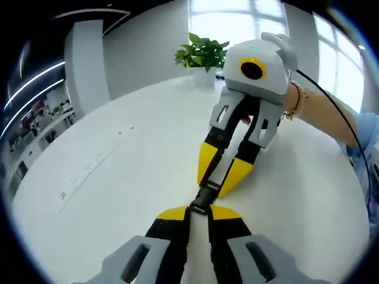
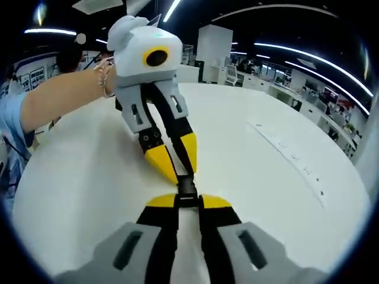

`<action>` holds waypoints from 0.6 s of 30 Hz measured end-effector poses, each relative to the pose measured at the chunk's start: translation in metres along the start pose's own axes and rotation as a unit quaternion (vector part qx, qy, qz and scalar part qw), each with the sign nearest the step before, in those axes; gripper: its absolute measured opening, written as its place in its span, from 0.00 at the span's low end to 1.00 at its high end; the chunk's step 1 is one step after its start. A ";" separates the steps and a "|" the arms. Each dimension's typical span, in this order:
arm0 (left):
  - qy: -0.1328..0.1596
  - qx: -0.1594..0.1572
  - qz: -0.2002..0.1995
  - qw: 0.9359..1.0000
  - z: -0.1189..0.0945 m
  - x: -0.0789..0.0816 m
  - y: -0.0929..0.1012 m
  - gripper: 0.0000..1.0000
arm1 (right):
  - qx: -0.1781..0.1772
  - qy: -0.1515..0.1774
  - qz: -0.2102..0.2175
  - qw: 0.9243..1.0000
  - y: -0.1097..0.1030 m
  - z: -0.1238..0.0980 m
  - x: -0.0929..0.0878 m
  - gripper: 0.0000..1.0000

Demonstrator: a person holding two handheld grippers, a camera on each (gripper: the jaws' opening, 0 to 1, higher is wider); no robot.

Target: Snap the two parts of the plastic buckle together until the buckle closes and remains connected.

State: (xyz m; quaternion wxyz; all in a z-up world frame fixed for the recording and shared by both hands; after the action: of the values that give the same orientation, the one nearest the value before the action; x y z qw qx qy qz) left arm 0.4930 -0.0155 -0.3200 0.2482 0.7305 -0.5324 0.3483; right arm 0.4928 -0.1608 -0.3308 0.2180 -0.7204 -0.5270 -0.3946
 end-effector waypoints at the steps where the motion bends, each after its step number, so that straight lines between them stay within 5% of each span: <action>1: 0.000 0.001 0.003 1.000 0.001 0.001 -0.001 0.11 | -0.002 0.000 0.000 1.000 0.002 0.001 0.000 0.13; 6: 0.002 0.017 0.012 1.000 0.002 0.001 -0.004 0.15 | -0.024 0.007 0.012 1.000 0.005 -0.001 0.000 0.21; 11: -0.010 0.078 0.047 0.996 -0.010 0.002 -0.011 0.44 | -0.044 0.016 0.010 0.999 0.004 -0.001 0.001 0.25; 18: 0.064 0.106 0.049 0.991 -0.047 0.029 -0.005 0.55 | -0.074 0.012 0.019 0.997 -0.001 -0.005 0.005 0.29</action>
State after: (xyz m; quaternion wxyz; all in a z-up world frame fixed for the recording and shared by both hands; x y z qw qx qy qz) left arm 0.4923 0.0029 -0.2674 0.1857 0.7018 -0.5105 0.4609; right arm 0.4912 -0.1611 -0.3237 0.1779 -0.7393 -0.4803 -0.4371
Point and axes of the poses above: the point that each gripper's makers call its tool centre point, and the gripper's own axes: z roughly forward along the fingers, y roughly to its right, x roughly out of its top, the point moved 9 cm from there along -z, roughly backward along the fingers, and after that the axes turned 1 degree about z, right-handed, at the moved point
